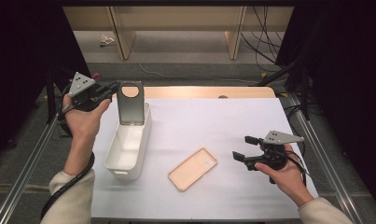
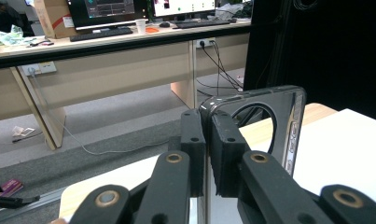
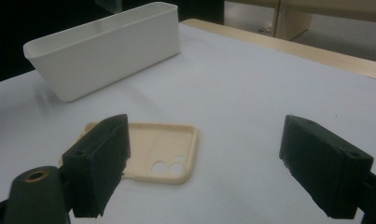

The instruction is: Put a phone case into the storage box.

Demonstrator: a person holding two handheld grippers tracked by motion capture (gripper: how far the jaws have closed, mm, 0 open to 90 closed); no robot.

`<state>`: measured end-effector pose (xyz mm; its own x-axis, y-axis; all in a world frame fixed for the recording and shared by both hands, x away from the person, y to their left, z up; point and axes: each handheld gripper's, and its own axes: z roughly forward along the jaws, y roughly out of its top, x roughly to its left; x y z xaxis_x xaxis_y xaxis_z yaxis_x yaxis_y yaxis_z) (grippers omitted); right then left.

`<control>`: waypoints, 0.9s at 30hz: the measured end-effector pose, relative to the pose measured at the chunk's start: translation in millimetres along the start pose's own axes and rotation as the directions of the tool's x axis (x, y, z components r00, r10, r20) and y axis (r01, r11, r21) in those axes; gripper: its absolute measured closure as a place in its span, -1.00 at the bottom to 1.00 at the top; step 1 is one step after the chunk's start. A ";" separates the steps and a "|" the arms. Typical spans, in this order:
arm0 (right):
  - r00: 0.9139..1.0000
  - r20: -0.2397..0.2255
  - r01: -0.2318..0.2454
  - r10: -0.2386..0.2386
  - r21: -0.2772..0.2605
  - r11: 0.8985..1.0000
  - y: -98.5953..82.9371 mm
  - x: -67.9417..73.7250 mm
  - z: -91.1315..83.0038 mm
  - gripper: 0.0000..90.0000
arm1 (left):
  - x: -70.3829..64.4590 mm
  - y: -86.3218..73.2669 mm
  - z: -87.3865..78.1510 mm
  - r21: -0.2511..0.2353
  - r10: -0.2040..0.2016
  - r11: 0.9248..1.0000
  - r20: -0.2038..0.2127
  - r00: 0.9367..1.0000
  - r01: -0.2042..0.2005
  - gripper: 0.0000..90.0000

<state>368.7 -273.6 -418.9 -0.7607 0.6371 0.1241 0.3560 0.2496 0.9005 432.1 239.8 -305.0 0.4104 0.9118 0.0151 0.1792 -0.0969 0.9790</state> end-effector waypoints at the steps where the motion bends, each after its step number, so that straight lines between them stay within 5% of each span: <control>1: 1.000 0.000 0.000 0.000 0.000 1.000 0.0 0.0 0.0 -0.62 | 0.8 0.1 0.3 -0.001 -0.002 1.000 -0.001 1.000 0.002 0.87; 27: 1.000 -0.004 -0.007 0.007 0.003 1.000 -0.8 -0.7 0.3 -0.62 | 15.2 2.1 21.4 0.005 -0.005 1.000 -0.003 1.000 0.005 0.87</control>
<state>369.1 -274.1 -419.9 -0.7603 0.6361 0.1315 0.3624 0.2474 0.8986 457.8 244.9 -307.1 0.4065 0.9136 0.0105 0.1860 -0.0940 0.9781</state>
